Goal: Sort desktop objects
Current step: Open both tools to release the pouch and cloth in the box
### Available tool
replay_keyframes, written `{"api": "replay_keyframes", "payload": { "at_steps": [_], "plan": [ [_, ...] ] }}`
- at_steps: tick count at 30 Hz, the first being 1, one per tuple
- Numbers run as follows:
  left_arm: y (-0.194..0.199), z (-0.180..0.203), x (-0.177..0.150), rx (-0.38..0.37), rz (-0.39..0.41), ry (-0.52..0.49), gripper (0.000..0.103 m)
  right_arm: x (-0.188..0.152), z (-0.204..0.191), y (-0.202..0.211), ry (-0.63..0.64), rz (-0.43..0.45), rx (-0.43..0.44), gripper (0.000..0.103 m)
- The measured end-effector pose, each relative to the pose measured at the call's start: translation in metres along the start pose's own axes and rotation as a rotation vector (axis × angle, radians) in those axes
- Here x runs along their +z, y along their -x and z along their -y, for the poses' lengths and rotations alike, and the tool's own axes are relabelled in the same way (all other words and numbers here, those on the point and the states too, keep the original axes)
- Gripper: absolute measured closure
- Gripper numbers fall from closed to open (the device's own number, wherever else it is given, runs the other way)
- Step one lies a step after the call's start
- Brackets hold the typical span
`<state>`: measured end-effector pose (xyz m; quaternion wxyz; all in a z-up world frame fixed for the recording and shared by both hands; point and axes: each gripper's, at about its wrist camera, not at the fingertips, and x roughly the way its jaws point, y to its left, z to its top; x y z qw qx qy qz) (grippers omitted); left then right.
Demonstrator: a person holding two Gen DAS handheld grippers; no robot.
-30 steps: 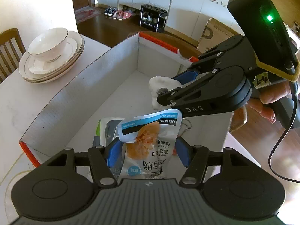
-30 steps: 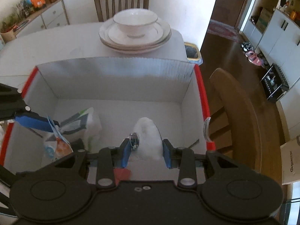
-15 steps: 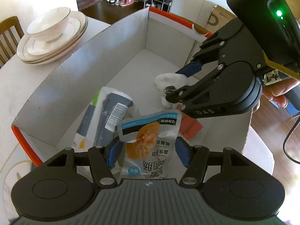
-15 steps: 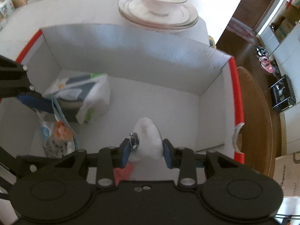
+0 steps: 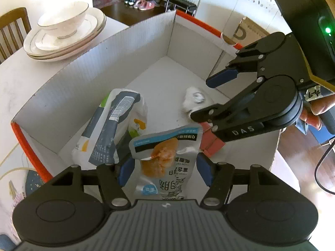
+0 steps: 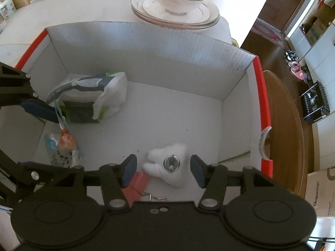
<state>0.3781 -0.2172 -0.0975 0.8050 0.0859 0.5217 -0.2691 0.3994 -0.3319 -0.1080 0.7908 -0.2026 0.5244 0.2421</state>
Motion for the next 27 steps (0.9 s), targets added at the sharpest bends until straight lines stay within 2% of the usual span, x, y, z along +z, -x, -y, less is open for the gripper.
{"api": "replay_keyframes", "payload": {
  "at_steps": [6, 14, 27],
  "plan": [
    [0.017, 0.000, -0.005, -0.033, 0.063, 0.032, 0.034, -0.004, 0.000, 0.022, 0.019, 0.055, 0.001, 0.030],
    [0.045, -0.002, -0.014, -0.065, 0.139, 0.064, 0.033, -0.012, 0.007, 0.057, -0.012, 0.134, 0.045, 0.025],
    [0.106, 0.017, -0.037, -0.022, 0.311, 0.072, 0.033, -0.023, -0.009, 0.109, -0.036, 0.259, 0.095, 0.020]
  ]
}}
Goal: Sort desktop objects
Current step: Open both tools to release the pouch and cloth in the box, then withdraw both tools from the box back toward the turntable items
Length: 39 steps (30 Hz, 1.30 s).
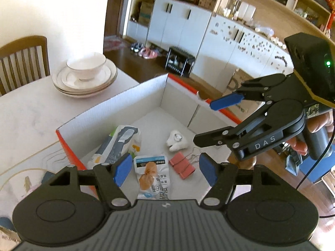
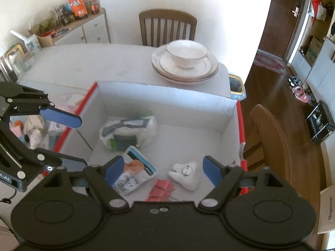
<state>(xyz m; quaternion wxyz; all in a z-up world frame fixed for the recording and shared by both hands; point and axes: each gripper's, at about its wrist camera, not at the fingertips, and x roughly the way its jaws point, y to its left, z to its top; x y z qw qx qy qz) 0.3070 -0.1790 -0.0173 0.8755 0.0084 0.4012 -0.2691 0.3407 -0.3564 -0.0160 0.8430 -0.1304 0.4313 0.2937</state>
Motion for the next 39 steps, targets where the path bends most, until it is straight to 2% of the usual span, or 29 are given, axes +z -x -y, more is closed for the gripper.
{"api": "replay_keyframes", "payload": {
  "at_steps": [4, 6, 11, 17, 24, 32, 39],
  "plan": [
    [0.020, -0.002, -0.009, -0.003, 0.030, 0.007, 0.033, 0.000, -0.016, 0.016, -0.003, 0.041, 0.003, 0.019],
    [0.029, -0.005, -0.016, 0.005, 0.042, 0.007, 0.024, 0.000, -0.026, 0.024, -0.012, 0.064, 0.004, 0.016],
    [0.053, -0.015, -0.033, -0.010, 0.052, 0.023, 0.023, -0.003, -0.053, 0.036, -0.031, 0.100, -0.008, 0.011],
    [0.080, -0.035, -0.059, 0.010, 0.055, 0.015, 0.019, -0.008, -0.098, 0.040, -0.022, 0.121, -0.042, 0.005],
    [0.115, -0.062, -0.093, 0.028, 0.073, -0.019, 0.004, -0.011, -0.146, 0.031, -0.042, 0.122, -0.063, 0.003],
    [0.145, -0.104, -0.134, 0.067, 0.054, -0.021, 0.001, -0.017, -0.202, 0.013, -0.060, 0.105, -0.084, 0.003],
    [0.163, -0.140, -0.168, 0.127, 0.027, -0.039, 0.001, -0.020, -0.237, -0.009, -0.142, 0.106, -0.101, 0.004]
  ]
}}
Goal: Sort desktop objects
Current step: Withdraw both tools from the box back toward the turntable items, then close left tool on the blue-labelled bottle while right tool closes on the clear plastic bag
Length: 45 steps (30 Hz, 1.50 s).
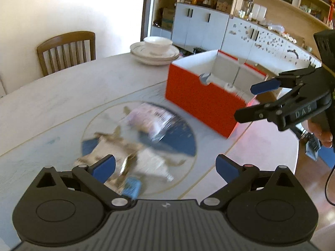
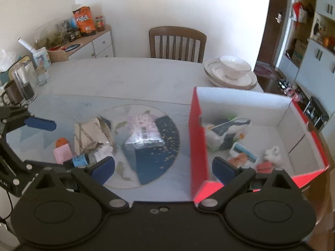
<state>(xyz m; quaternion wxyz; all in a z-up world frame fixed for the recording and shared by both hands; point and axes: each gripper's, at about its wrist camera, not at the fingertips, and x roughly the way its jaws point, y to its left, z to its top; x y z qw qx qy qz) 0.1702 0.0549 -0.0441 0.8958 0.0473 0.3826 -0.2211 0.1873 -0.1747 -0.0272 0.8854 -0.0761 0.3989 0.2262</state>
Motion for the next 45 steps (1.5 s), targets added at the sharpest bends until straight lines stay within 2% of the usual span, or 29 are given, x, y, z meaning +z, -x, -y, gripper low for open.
{"api": "replay_keyframes", "payload": {
  "at_steps": [8, 12, 25, 35, 43, 45],
  "plan": [
    [-0.005, -0.022, -0.030, 0.020, -0.024, -0.053, 0.001, -0.007, -0.036, -0.030, -0.045, -0.024, -0.018, 0.004],
    [-0.014, -0.028, -0.041, 0.007, -0.033, -0.070, 0.001, -0.009, -0.049, -0.045, -0.056, -0.034, -0.026, 0.004],
    [-0.045, -0.028, -0.051, -0.028, -0.069, -0.113, 0.001, -0.006, -0.075, -0.089, -0.046, -0.078, -0.014, 0.004],
    [-0.058, -0.031, -0.051, -0.045, -0.092, -0.100, 0.002, -0.005, -0.082, -0.118, -0.050, -0.122, -0.017, 0.012],
    [-0.066, -0.034, -0.051, -0.035, -0.118, -0.104, 0.019, 0.000, -0.086, -0.132, -0.044, -0.142, -0.004, 0.018],
    [-0.067, -0.035, -0.051, -0.035, -0.121, -0.105, 0.022, 0.001, -0.086, -0.137, -0.050, -0.155, 0.003, 0.026]
  ]
}}
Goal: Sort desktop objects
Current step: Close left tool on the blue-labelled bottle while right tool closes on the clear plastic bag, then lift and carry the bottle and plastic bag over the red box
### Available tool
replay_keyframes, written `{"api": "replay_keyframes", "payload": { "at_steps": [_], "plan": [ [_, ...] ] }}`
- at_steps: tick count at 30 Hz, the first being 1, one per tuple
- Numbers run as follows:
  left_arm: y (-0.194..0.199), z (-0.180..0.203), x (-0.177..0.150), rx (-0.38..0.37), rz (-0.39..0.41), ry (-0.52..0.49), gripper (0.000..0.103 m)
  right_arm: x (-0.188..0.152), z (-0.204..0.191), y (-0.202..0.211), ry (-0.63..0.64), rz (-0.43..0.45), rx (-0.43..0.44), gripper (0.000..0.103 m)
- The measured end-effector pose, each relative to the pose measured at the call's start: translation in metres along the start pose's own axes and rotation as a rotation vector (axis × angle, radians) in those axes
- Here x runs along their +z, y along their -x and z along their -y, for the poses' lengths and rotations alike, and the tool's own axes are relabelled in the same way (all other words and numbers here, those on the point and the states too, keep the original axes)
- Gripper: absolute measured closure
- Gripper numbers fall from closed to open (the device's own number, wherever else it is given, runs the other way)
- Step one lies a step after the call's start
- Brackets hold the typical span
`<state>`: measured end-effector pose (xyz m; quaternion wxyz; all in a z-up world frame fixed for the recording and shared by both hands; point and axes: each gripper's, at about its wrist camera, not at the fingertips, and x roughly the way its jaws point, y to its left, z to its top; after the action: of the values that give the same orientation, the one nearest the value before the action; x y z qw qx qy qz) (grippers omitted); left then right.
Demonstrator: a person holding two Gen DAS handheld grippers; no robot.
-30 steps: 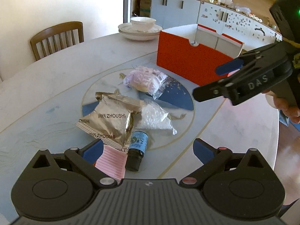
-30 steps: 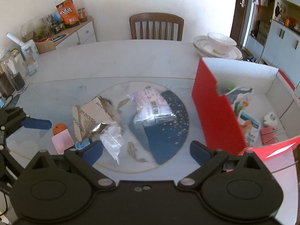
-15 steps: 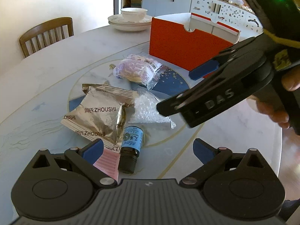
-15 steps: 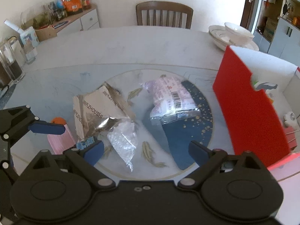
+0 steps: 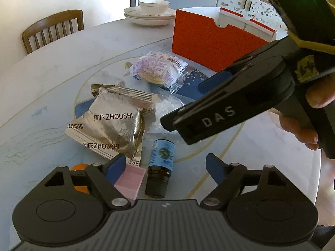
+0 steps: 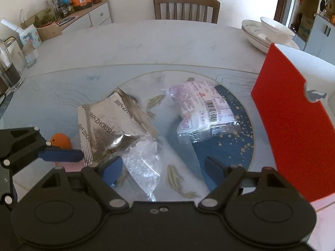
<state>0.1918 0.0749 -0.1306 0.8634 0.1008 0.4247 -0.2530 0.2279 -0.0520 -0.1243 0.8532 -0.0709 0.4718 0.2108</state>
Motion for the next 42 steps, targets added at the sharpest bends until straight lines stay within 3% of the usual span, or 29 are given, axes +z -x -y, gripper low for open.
{"api": "replay_keyframes", "payload": {
  "at_steps": [11, 15, 18, 24, 42],
  "plan": [
    [0.005, 0.006, 0.000, -0.005, -0.001, -0.029, 0.046, -0.001, -0.003, -0.013, -0.004, -0.026, 0.047, 0.043],
    [-0.001, 0.011, -0.003, -0.016, -0.032, -0.054, 0.060, 0.000, -0.004, -0.012, 0.005, -0.020, 0.059, 0.058],
    [-0.002, 0.013, -0.003, -0.012, -0.032, -0.069, 0.064, -0.001, -0.002, -0.010, -0.004, -0.017, 0.062, 0.065],
    [-0.002, 0.015, -0.003, -0.013, -0.027, -0.074, 0.079, -0.008, 0.010, -0.002, -0.036, -0.012, 0.058, 0.072],
    [0.002, 0.016, -0.001, -0.008, -0.015, 0.009, 0.080, -0.036, 0.045, 0.044, -0.097, 0.036, 0.024, 0.083]
  ]
}}
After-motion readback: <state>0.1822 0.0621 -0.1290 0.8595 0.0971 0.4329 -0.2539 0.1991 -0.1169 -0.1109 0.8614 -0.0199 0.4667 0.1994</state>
